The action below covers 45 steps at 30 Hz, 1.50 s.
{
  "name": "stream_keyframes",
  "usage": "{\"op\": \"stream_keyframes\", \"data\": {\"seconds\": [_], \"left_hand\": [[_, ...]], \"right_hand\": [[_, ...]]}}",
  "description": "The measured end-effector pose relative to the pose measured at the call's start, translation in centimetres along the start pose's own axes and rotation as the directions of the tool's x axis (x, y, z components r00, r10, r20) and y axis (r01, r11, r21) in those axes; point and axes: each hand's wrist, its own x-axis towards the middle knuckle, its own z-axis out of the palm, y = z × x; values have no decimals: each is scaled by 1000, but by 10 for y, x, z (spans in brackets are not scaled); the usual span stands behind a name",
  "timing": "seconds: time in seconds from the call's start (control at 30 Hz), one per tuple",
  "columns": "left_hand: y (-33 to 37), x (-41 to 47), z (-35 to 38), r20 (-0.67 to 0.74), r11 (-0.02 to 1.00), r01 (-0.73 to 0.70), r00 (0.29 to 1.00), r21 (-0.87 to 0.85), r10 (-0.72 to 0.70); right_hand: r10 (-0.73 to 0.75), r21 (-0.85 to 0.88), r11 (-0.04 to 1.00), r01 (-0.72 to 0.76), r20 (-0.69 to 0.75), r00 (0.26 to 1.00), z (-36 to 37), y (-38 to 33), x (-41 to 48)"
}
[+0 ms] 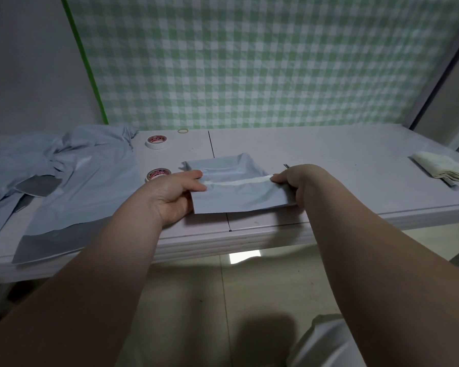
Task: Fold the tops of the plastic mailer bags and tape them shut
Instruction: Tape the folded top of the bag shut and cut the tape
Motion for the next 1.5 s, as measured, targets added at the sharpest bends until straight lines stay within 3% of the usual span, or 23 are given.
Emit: {"op": "stream_keyframes", "data": {"seconds": [0.2,0.43,0.63,0.8,1.0,1.13,1.23,1.4,1.5], "left_hand": [[-1,0,0,21,999,-12,1000,-47,13],[1,13,2,100,984,-11,995,-177,29],[22,31,43,205,954,-99,966,-282,161],[35,69,97,390,972,-158,895,-176,216],[31,139,173,492,984,-146,852,-106,180],[21,175,220,534,992,-118,836,-50,126],[5,197,246,479,994,-91,871,-54,105],[-13,212,257,456,997,-5,889,74,-29],[-17,206,255,395,977,11,914,212,-96]], "right_hand": [[3,109,994,-6,21,1000,3,2,-1],[-3,262,964,-35,145,989,-5,-11,-10],[-168,627,779,3,204,964,-28,-37,-4],[-169,695,715,71,74,983,-72,-50,25],[-51,530,841,107,-120,991,-137,-46,75],[-18,404,898,173,-359,933,-170,-42,125],[-110,32,989,144,-496,861,-186,-35,146],[-270,-370,928,46,-581,768,-203,-11,170],[-273,-487,873,-20,-522,808,-206,-1,176]]}}
